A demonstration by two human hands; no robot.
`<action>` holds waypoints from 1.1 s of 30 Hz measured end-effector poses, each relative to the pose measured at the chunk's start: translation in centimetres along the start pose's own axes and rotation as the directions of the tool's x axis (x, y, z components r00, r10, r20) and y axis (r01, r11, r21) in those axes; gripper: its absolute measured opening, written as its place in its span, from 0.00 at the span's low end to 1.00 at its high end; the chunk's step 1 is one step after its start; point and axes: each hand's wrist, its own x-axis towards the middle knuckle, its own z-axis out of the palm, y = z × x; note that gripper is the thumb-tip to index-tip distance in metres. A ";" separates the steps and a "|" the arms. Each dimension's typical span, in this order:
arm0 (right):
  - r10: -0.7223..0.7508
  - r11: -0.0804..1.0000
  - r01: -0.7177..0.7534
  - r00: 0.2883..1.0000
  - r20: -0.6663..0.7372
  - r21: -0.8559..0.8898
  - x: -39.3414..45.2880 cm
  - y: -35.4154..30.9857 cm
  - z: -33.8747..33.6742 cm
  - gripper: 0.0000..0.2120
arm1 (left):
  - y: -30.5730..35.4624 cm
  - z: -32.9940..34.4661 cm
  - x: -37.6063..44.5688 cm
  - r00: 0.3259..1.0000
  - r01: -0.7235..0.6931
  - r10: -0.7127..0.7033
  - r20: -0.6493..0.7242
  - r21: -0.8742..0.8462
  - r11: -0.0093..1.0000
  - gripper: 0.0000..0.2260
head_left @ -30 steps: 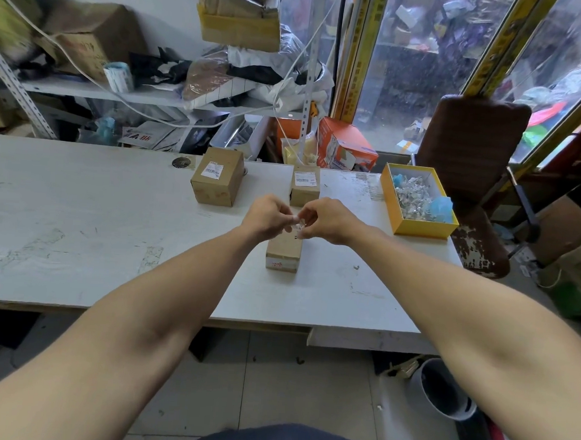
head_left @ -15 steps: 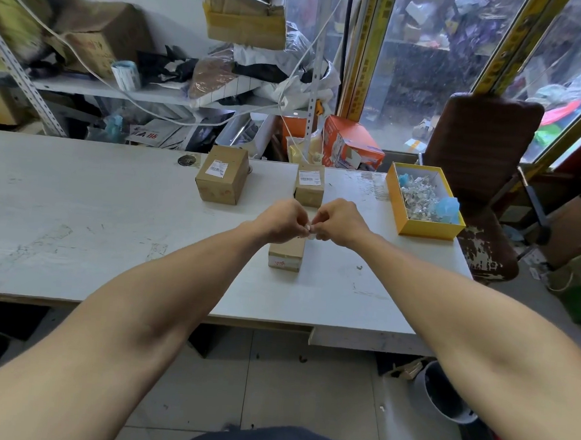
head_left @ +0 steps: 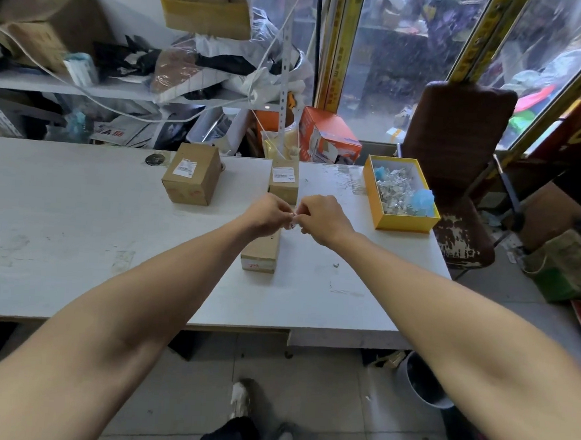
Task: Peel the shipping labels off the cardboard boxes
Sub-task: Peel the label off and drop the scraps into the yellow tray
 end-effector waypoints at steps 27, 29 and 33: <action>0.288 0.943 -0.252 0.945 -0.153 0.219 11.0 12.5 -3.5 0.09 | 6.6 5.0 19.1 0.996 -0.087 0.087 0.004 0.069 0.994 0.12; 0.277 0.949 -0.249 0.951 -0.138 0.194 11.5 15.1 -4.7 0.08 | 8.1 6.6 20.3 0.996 -0.090 0.088 0.030 0.075 0.993 0.13; 0.260 0.962 -0.250 0.962 -0.083 0.112 11.8 19.8 -7.9 0.09 | 10.8 10.2 22.8 0.989 -0.094 0.087 0.118 0.057 0.994 0.12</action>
